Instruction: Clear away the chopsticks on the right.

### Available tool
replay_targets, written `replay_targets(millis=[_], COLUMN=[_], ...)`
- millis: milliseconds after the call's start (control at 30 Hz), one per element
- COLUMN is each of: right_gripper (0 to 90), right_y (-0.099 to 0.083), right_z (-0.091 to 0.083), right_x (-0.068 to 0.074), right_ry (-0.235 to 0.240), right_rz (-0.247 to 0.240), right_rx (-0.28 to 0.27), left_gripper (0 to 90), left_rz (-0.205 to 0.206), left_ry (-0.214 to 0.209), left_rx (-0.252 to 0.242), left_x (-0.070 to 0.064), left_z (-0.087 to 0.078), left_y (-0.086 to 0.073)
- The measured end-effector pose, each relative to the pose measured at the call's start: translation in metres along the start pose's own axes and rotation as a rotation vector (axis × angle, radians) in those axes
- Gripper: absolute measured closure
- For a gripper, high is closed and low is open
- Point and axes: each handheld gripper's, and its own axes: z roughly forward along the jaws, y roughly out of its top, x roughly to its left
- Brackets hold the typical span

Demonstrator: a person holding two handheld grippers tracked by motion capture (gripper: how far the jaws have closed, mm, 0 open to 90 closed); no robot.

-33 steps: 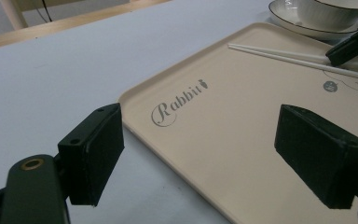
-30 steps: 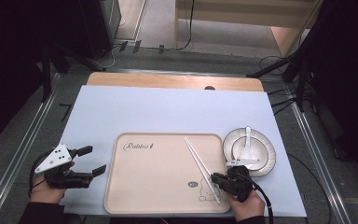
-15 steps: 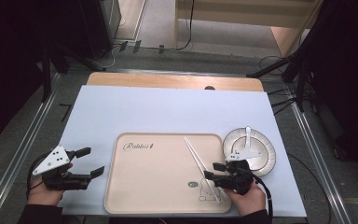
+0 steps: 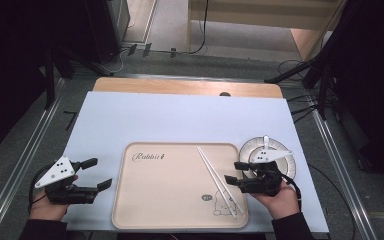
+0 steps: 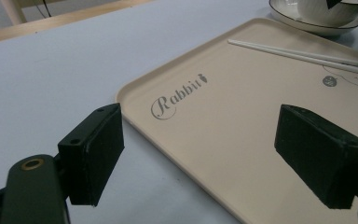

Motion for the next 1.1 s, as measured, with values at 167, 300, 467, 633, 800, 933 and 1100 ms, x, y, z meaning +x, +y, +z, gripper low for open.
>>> replay_targets(millis=[167,300,467,633,800,933,1100], right_gripper=[34.0,32.0,30.6,28.8,27.2,25.9,25.8], right_y=[0.001,0.002,-0.003,-0.009,-0.016,-0.021,-0.027], right_z=[-0.007,-0.014,-0.026,-0.040,-0.053,-0.062,-0.066], right_x=[-0.011,-0.019,-0.031,-0.037,-0.041,-0.042,-0.044], right_ry=[0.026,0.023,0.061,0.048,0.016,0.006,-0.013], right_rz=[-0.017,-0.073,-0.061,-0.063,-0.076,-0.073,-0.061], right_rx=[-0.019,-0.020,-0.057,-0.087,-0.107,-0.128,-0.137], left_gripper=[16.3,16.3,16.3,16.3,16.3,16.3,16.3], left_rz=[-0.012,-0.022,-0.017,-0.018,-0.015,-0.011,-0.009], left_ry=[0.008,0.011,0.010,0.006,-0.006,-0.009,-0.008], left_rx=[0.005,-0.001,0.007,0.012,0.017,0.020,0.021], left_x=[0.005,0.005,0.004,0.006,0.005,0.004,0.004], left_z=[0.002,0.003,0.003,0.002,0.004,0.004,0.004], left_y=[-0.001,0.000,0.000,-0.003,-0.003,-0.003,-0.002])
